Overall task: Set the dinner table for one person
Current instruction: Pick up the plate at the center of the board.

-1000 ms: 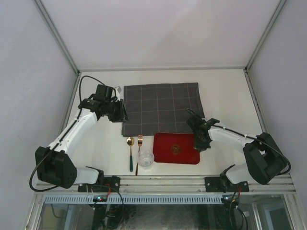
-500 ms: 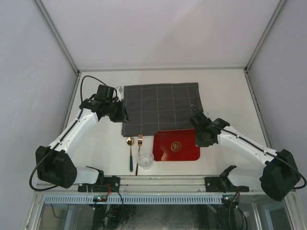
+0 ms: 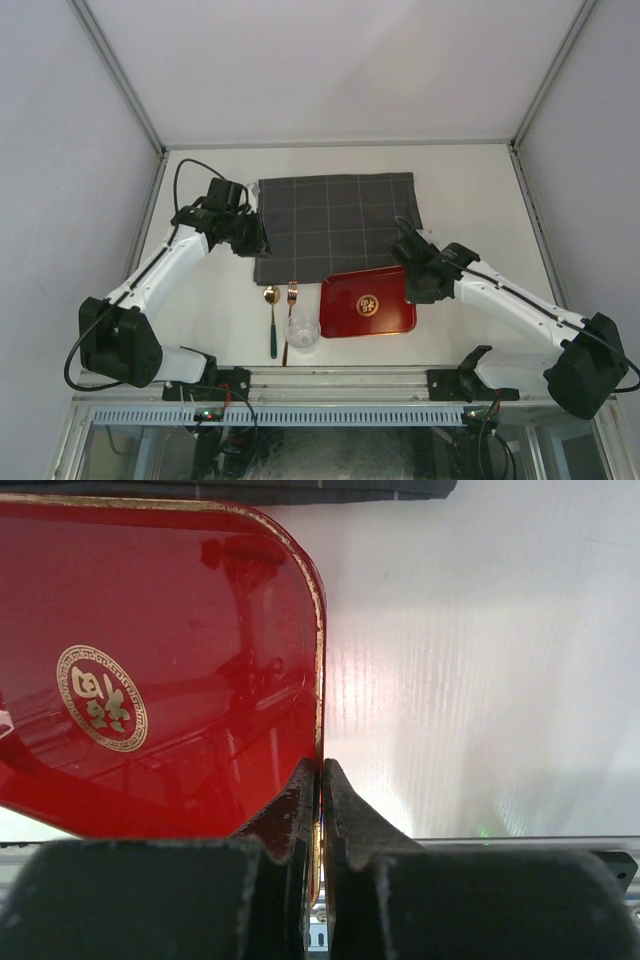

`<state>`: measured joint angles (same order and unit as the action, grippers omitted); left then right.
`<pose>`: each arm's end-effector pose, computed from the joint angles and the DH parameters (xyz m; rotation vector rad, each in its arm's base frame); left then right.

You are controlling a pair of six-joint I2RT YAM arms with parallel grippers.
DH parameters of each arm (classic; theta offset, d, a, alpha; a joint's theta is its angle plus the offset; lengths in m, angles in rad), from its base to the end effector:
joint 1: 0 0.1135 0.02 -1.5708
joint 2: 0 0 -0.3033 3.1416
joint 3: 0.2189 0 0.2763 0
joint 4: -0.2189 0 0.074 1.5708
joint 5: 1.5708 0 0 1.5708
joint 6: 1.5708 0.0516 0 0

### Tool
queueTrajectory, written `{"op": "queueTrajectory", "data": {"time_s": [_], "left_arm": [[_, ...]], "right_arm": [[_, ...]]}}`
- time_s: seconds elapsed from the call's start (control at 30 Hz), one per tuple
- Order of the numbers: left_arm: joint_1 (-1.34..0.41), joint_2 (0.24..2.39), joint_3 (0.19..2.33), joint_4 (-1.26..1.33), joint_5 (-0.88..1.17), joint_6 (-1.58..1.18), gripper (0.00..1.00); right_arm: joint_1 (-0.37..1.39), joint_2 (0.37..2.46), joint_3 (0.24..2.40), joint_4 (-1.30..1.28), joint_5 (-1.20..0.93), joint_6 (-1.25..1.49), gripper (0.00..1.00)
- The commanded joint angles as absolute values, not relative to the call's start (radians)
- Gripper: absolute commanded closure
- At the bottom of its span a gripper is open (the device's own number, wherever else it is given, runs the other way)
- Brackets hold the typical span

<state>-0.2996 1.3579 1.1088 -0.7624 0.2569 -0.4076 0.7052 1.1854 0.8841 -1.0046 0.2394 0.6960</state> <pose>0.2807 -0.1004 0.2966 -0.0448 2.6460 -0.5834 0.1708 0.1293 0.2520 0.0318 2.7864 -0.0169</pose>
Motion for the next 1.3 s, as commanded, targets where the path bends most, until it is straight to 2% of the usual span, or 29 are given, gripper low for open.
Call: {"op": "queueTrajectory", "data": {"time_s": [0.0,0.53,0.93,1.0,1.17,1.27], "left_arm": [[-0.311,1.363,1.106,-0.724,0.266,-0.413,0.77],[-0.324,1.412,1.108,-0.699,0.332,-0.408,0.79],[-0.428,1.463,1.11,-0.688,0.378,-0.419,0.81],[-0.445,1.478,1.106,-0.687,0.382,-0.422,0.77],[-0.502,1.495,1.078,-0.673,0.362,-0.437,0.61],[-0.532,1.509,1.054,-0.659,0.356,-0.446,0.58]], "right_arm": [[0.731,1.164,0.951,-1.025,0.28,0.714,1.0],[0.784,1.158,1.035,-1.078,0.336,0.735,1.0],[0.793,1.202,1.034,-1.062,0.339,0.732,1.0],[0.795,1.205,1.034,-1.062,0.339,0.733,1.0],[0.806,1.217,1.034,-1.056,0.345,0.739,1.0],[0.811,1.226,1.034,-1.051,0.347,0.739,1.0]]}}
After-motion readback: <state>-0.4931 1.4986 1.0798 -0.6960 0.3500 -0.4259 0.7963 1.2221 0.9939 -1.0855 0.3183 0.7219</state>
